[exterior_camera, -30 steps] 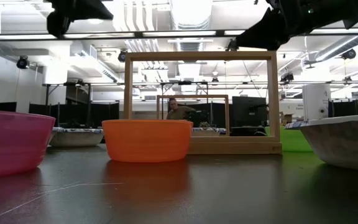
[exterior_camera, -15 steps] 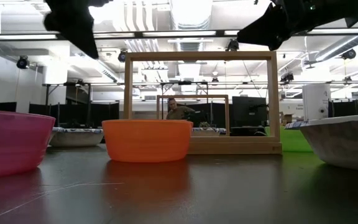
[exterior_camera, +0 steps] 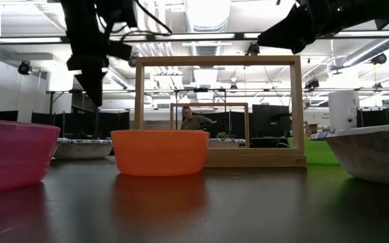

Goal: Place and stack bowls onto a shelf
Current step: Stack the top left white bowl on top of the white bowl on the shelf

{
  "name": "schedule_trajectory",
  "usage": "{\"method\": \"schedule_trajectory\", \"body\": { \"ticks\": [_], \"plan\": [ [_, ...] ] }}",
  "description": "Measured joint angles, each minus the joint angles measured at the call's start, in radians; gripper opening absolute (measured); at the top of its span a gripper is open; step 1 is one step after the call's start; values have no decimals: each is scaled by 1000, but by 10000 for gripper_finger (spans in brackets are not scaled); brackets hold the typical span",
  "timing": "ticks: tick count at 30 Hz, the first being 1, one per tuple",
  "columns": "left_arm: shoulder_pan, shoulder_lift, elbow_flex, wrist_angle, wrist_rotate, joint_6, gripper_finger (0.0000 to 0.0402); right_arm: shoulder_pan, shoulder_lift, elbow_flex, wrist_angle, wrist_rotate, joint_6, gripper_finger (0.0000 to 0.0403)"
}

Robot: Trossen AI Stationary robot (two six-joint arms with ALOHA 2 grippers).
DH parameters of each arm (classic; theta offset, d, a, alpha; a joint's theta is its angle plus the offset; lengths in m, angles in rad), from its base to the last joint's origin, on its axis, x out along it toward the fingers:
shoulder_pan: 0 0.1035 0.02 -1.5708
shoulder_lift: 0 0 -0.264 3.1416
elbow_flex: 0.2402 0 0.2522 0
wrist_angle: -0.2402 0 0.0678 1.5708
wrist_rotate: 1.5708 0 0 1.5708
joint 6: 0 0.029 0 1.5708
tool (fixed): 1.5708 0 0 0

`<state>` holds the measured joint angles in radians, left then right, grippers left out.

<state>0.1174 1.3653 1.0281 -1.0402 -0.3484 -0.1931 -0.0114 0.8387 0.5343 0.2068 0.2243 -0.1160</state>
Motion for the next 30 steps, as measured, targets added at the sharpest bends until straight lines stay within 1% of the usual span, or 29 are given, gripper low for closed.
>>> {"method": "schedule_trajectory", "body": {
  "ticks": [2,5,9,14,19,25,30],
  "plan": [
    [38,-11,-30,76,79,50,47,0,0,0,0,-14,-1,128],
    [92,-15,-77,164,131,129,75,0,0,0,1,-47,-2,127],
    [150,-12,-143,245,131,180,113,0,0,0,0,-49,-4,127],
    [198,-10,-210,297,110,166,146,0,0,0,0,-49,-5,128],
    [226,-10,-238,327,93,154,150,0,0,0,0,-49,-8,128],
    [242,-6,-242,345,86,142,135,0,0,0,0,-49,-10,128],
    [245,17,-259,360,109,110,124,0,0,0,0,-49,-11,128]
  ]
}}
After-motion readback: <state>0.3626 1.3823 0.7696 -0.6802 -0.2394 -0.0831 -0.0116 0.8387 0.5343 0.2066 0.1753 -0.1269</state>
